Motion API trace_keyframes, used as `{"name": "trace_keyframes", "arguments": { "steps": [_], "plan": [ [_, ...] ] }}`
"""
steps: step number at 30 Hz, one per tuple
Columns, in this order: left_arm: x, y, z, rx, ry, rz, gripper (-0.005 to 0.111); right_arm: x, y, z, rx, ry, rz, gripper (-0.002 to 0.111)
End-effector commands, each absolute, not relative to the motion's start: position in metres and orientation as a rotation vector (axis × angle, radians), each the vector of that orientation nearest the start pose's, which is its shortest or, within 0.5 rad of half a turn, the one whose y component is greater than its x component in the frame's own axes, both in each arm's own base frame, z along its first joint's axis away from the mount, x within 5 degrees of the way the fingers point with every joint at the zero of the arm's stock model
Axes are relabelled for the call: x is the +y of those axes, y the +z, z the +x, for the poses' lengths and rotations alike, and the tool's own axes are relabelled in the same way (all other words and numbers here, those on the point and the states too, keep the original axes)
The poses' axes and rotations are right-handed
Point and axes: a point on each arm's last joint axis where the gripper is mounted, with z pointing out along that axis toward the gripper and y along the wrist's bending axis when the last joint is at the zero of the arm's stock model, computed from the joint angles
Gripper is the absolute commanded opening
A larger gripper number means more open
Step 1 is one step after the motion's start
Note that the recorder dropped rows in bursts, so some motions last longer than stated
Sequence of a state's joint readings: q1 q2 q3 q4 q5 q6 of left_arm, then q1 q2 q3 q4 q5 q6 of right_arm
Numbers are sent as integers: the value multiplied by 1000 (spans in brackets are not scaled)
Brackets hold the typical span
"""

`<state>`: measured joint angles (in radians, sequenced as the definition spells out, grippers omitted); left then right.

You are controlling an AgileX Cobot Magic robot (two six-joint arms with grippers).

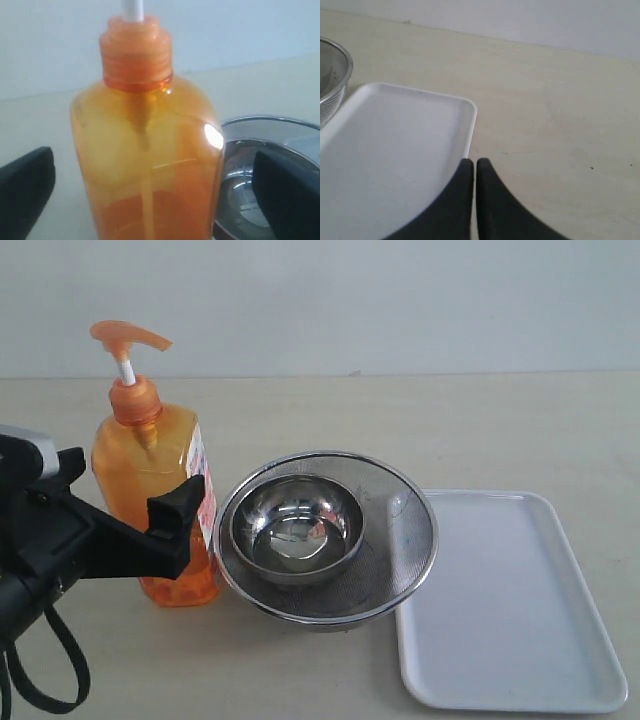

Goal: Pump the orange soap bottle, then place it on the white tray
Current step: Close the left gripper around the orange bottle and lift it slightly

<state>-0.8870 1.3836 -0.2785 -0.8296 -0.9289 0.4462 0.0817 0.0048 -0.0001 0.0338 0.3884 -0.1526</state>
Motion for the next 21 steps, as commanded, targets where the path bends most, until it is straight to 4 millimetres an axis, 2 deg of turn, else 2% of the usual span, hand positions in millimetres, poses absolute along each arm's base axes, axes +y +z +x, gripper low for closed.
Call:
{"name": "trace_keyframes", "arguments": {
  "steps": [1, 9, 15, 21],
  "plan": [
    [-130, 178, 180, 1737, -95, 220, 110, 5, 181, 52, 1846, -23, -199, 0],
    [-155, 166, 205, 1684, -26, 206, 110, 5, 181, 52, 1846, -23, -199, 0],
    [-145, 156, 218, 1702, 56, 156, 110, 5, 181, 52, 1846, -23, -199, 0],
    [-138, 156, 222, 1705, 78, 130, 110, 5, 181, 52, 1846, -23, -199, 0]
  ]
}}
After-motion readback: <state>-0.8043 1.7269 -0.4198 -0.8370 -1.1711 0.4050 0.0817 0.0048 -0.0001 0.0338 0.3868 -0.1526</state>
